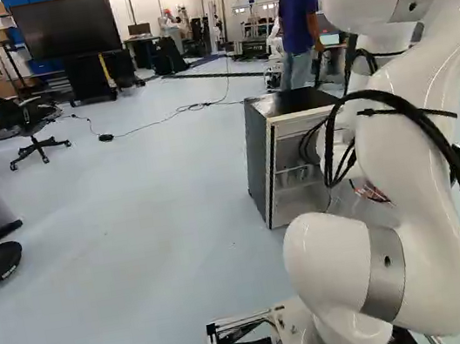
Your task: Grab a drink from the fridge
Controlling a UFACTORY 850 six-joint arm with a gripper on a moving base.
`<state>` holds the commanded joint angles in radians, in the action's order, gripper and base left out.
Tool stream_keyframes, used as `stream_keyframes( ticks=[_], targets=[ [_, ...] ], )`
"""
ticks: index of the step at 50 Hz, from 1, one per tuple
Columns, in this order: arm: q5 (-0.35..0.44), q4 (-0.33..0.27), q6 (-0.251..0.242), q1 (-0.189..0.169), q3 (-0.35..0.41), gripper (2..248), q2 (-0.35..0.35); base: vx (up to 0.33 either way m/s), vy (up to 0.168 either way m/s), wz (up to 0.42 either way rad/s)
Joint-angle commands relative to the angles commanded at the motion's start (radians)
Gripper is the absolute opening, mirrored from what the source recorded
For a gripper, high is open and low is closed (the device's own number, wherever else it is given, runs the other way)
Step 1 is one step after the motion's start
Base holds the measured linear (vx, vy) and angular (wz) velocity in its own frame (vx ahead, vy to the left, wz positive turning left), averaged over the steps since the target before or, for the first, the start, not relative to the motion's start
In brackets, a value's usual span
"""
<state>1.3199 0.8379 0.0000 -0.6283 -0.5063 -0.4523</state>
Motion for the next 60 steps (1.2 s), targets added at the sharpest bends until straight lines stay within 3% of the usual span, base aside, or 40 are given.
stream_keyframes(
  ticks=[18,29,60],
  targets=[
    [0.000,-0.189,0.000,0.043,0.101,247,0.071,0.000,0.000,0.000],
    [0.000,-0.305,0.000,0.057,0.122,247,0.086,0.000,0.000,0.000],
    [0.000,-0.631,0.000,0.058,0.099,247,-0.002,0.000,0.000,0.000]
  ],
)
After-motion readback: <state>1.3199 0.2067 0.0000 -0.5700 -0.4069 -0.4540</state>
